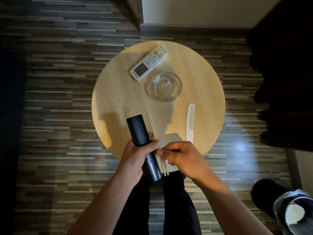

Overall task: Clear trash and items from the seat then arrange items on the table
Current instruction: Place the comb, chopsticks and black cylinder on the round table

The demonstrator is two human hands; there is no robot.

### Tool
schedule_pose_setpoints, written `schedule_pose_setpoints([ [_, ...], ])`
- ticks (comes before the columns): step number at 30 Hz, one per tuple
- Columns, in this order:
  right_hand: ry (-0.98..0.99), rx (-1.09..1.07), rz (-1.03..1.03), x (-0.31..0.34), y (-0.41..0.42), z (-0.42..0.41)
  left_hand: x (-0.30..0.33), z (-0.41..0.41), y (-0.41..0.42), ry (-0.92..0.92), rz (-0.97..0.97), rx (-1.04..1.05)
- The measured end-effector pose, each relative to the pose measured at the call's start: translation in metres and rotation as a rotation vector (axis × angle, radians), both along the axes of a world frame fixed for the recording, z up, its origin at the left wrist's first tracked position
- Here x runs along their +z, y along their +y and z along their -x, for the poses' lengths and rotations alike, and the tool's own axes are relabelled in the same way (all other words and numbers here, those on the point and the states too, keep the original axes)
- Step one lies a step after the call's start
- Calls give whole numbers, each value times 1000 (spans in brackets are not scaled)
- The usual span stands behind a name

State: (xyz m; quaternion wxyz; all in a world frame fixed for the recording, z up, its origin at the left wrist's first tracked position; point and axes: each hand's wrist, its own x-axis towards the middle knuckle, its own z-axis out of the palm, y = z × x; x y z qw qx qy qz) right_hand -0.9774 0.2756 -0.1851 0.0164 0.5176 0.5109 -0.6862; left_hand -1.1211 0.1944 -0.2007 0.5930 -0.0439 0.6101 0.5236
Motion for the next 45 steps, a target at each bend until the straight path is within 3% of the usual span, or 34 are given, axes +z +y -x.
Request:
schedule_pose_setpoints([
  [10,18,-24,-4,-9,-1,-4,-7,2,5,-11,-15,-73],
  [22,0,46,-63,-29,1,-2,-22,4,15,110,44,-125],
  [28,-248,41,-147,-68,4,0,-34,9,8,55,100,-47],
  [45,-565,148,-319,-80,3,21,-48,19,-14,26,178,-83],
])
